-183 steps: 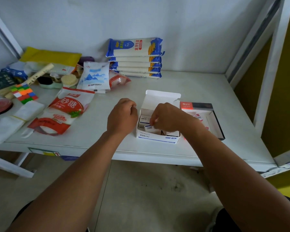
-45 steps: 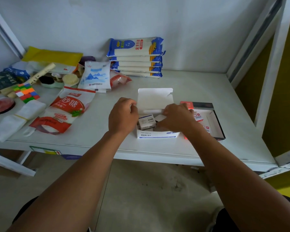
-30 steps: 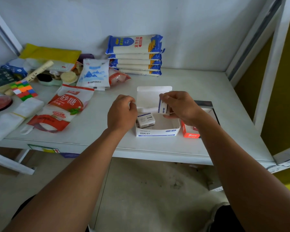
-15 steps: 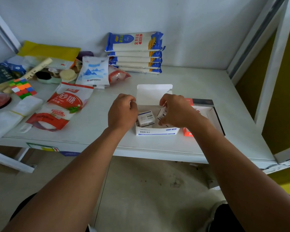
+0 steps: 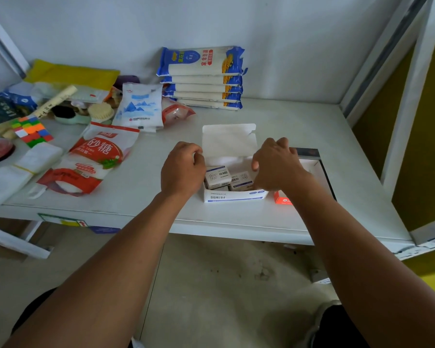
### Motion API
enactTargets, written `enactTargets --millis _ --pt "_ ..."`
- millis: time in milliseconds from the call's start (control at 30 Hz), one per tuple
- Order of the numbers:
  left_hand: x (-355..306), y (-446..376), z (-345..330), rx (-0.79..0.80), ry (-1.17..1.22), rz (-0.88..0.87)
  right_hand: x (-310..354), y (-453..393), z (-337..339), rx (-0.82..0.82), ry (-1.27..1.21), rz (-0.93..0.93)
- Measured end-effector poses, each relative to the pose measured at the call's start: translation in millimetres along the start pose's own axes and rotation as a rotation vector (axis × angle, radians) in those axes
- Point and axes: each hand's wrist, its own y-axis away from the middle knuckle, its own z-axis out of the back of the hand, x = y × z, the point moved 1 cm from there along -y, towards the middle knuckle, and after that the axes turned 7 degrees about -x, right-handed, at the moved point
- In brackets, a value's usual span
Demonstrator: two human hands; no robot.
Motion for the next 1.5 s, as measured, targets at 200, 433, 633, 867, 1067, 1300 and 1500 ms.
enactTargets --millis 200,433,633,867,1067,1300,1500 --pt "-1 0 1 0.014 -0.026 -0.018 0 -1 -13 0.077 0.047 -0.022" --pt "1 2 3 0.018 -0.055 -0.015 2 -3 -19 0.114 0.098 -0.022" --pt "3 4 2 0.033 -0.073 -0.013 3 -9 -24 0.145 -0.023 -0.062" --pt "-1 2 3 0.027 -0.052 -0.011 11 0 -5 -0.135 -0.02 -0.037" --pt "-4 0 1 -0.009 -0.068 -0.001 43 2 2 0.03 -0.465 0.274" --pt "-3 -3 8 -0.021 -0.058 -0.015 43 -12 -13 0.136 -0.423 0.256" --pt "-6 -2 8 -0.014 -0.048 -0.02 19 -18 -5 0.162 -0.481 0.131"
